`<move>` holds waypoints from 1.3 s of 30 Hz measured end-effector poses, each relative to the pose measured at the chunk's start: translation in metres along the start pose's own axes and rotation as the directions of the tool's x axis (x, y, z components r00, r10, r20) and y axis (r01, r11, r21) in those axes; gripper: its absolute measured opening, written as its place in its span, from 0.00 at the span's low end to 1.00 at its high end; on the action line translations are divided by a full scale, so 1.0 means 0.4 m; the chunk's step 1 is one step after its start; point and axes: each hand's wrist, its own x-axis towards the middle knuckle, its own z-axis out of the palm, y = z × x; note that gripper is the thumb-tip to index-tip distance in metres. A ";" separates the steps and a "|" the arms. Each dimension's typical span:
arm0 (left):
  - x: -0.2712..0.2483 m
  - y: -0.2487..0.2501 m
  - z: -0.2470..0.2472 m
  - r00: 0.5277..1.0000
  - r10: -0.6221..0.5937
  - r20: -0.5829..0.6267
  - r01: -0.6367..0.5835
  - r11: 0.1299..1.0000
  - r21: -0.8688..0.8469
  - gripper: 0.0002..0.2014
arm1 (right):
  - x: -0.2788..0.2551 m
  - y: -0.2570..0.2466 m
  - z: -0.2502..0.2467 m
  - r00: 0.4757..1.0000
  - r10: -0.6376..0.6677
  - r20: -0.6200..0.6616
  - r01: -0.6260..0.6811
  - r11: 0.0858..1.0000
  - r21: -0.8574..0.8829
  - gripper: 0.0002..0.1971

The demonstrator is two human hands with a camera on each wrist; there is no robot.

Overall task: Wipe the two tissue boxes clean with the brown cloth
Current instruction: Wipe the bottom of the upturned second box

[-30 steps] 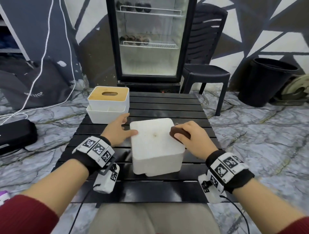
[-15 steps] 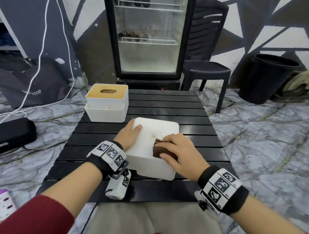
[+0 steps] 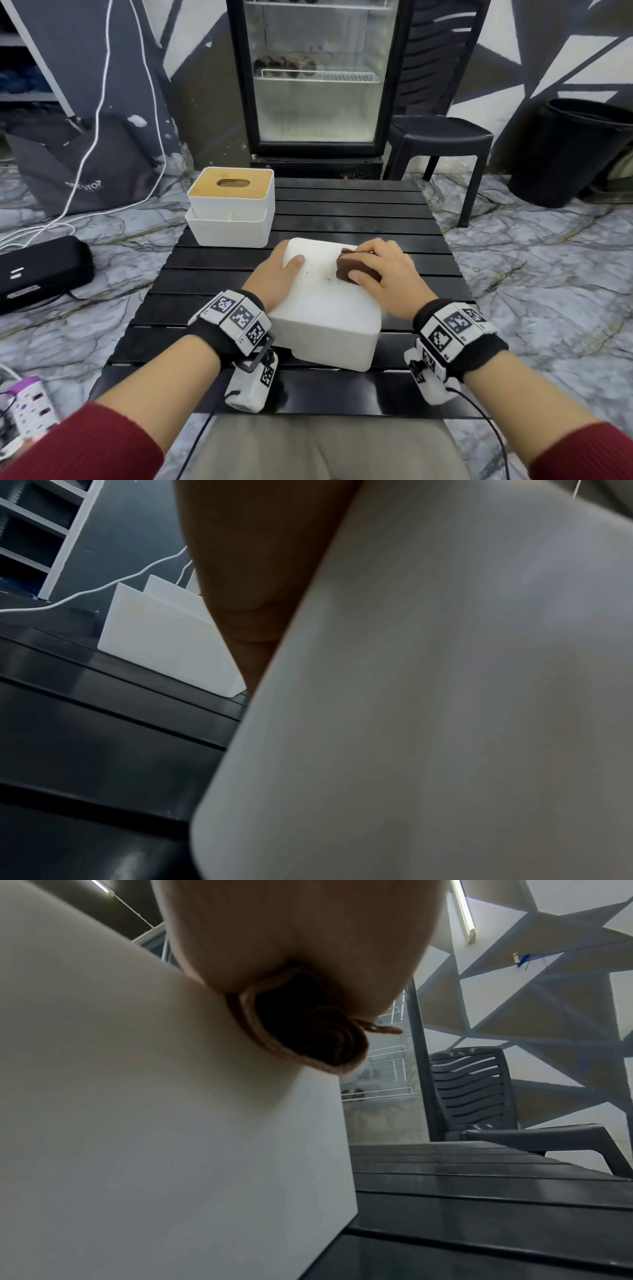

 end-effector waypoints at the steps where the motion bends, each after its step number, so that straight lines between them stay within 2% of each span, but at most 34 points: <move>1: 0.000 0.000 0.000 1.000 -0.001 -0.001 0.001 1.000 0.001 0.21 | 0.008 0.005 0.000 1.000 0.009 0.002 -0.009 1.000 -0.004 0.15; 17: 0.000 0.002 0.002 1.000 0.010 0.004 -0.010 0.999 0.041 0.22 | 0.069 0.037 -0.007 0.998 0.069 -0.013 -0.069 0.997 -0.022 0.15; 22: 0.000 0.007 0.006 1.000 -0.002 -0.002 0.002 1.000 0.016 0.22 | 0.084 0.040 -0.016 0.989 0.145 0.016 -0.145 0.989 0.034 0.16; 26: -0.001 0.005 0.007 1.000 0.003 0.004 -0.003 1.000 0.000 0.22 | 0.080 0.032 -0.031 0.981 0.190 -0.038 -0.188 0.980 0.059 0.17; 28: 0.001 0.003 0.007 1.000 0.005 0.001 -0.005 1.000 0.005 0.21 | 0.060 0.008 -0.037 0.987 0.150 -0.049 -0.146 0.986 0.083 0.16; 31: 0.005 0.002 0.008 1.000 0.016 -0.006 -0.015 1.000 0.017 0.21 | 0.014 -0.046 -0.037 0.999 -0.003 0.033 0.002 0.999 0.054 0.14; 35: 0.006 0.002 0.010 1.000 0.025 -0.013 -0.025 1.000 0.003 0.21 | -0.052 -0.109 -0.026 0.973 -0.200 0.117 0.200 0.980 0.015 0.14; 39: 0.005 0.002 0.010 0.999 0.039 -0.009 -0.040 0.999 -0.011 0.20 | -0.091 -0.130 -0.003 0.942 -0.280 0.183 0.293 0.955 -0.049 0.16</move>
